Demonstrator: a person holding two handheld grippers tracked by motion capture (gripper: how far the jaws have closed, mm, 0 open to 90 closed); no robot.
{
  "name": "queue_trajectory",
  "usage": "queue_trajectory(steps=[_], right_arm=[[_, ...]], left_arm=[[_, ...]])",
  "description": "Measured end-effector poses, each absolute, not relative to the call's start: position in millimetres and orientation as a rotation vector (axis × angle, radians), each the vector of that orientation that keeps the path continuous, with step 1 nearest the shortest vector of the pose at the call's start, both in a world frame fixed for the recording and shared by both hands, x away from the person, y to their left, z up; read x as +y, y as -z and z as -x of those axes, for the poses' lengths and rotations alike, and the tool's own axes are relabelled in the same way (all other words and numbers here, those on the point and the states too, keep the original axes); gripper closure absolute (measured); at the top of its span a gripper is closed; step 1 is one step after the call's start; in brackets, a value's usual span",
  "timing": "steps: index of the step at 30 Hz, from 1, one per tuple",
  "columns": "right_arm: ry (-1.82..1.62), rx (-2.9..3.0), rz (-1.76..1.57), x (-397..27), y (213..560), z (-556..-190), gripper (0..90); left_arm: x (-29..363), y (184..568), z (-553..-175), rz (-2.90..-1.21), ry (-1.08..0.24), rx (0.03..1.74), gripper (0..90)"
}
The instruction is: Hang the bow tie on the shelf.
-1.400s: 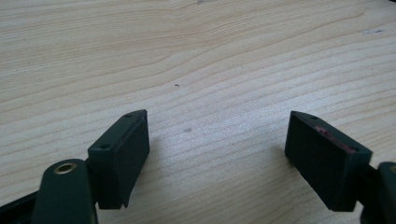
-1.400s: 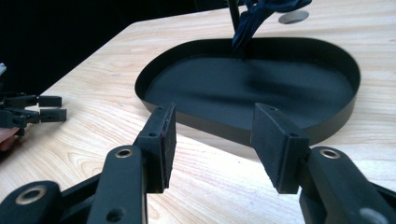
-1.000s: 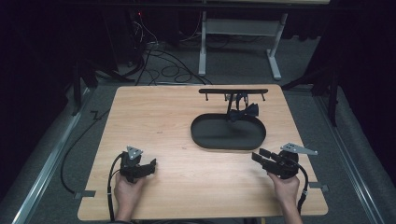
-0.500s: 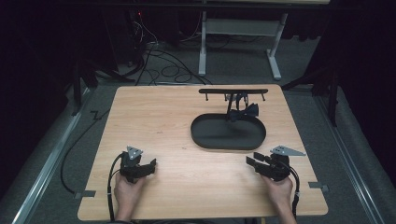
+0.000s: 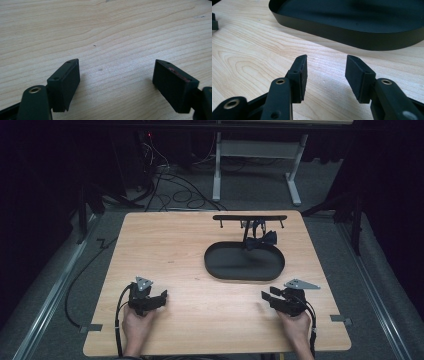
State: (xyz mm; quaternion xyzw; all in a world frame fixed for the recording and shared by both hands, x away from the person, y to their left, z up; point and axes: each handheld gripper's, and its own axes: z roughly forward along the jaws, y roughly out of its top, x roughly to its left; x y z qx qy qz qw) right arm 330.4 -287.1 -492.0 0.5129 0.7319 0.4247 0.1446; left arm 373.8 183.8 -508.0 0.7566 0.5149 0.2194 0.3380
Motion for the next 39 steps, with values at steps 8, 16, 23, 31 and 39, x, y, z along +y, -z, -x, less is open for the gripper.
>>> queue_trajectory(steps=[8,16,23,31,39], right_arm=[[-1.174,2.12,-1.454,-282.8,494.4,-330.1,53.8],[-1.145,2.121,-1.452,-281.5,496.7,-328.8,53.2],[-1.118,2.125,-1.449,-280.2,499.5,-328.1,52.3],[-1.073,2.143,-1.445,-277.0,501.7,-328.2,50.3],[-0.986,2.153,-1.387,-269.5,501.8,-327.7,45.3]], left_arm=[[183.8,508.0,-373.8,-1.971,-0.572,1.342,22.3],[183.9,508.0,-373.8,-1.971,-0.571,1.341,22.4],[183.8,508.0,-373.8,-1.971,-0.571,1.343,22.5],[183.7,508.0,-373.8,-1.97,-0.571,1.343,22.5],[183.8,508.0,-373.8,-1.969,-0.571,1.343,22.5]])
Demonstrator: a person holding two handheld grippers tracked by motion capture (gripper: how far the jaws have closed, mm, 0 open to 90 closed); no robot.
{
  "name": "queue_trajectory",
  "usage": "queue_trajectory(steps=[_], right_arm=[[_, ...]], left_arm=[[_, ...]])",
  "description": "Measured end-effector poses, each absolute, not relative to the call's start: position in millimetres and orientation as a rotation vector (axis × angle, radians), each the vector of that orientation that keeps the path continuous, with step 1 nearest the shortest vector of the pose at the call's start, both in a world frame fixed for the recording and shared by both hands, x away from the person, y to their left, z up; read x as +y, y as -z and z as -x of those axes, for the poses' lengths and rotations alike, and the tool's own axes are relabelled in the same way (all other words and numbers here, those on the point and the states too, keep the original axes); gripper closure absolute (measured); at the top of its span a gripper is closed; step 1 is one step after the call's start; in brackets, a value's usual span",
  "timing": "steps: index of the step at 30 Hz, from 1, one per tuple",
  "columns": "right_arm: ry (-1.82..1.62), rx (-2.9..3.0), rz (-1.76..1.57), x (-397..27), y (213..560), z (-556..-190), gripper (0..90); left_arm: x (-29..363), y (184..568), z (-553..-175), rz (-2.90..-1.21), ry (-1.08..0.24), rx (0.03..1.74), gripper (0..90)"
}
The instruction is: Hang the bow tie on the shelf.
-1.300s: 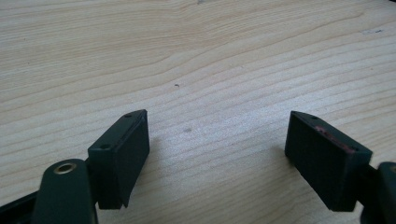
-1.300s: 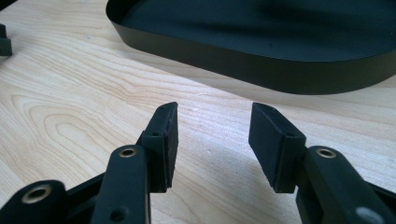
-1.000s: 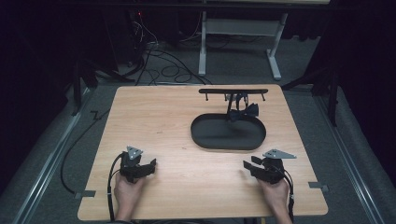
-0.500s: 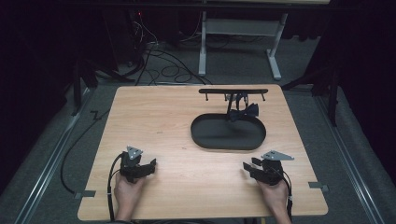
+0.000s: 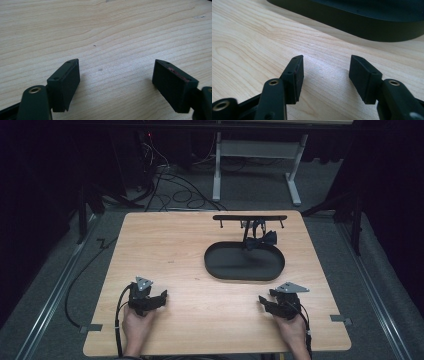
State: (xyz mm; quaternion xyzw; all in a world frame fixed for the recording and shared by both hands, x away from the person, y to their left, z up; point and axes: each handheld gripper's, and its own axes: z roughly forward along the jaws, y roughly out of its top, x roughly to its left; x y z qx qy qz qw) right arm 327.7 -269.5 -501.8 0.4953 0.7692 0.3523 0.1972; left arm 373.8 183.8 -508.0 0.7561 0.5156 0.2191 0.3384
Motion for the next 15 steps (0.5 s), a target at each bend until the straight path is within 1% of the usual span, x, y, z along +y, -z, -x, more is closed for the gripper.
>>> queue_trajectory(steps=[5,15], right_arm=[[-0.93,2.162,-1.341,-263.8,502.2,-327.8,41.7],[-0.934,2.165,-1.341,-264.0,502.2,-328.0,41.5]], left_arm=[[184.0,507.9,-373.8,-1.97,-0.568,1.343,22.6],[184.0,507.9,-373.7,-1.97,-0.568,1.343,22.5]])
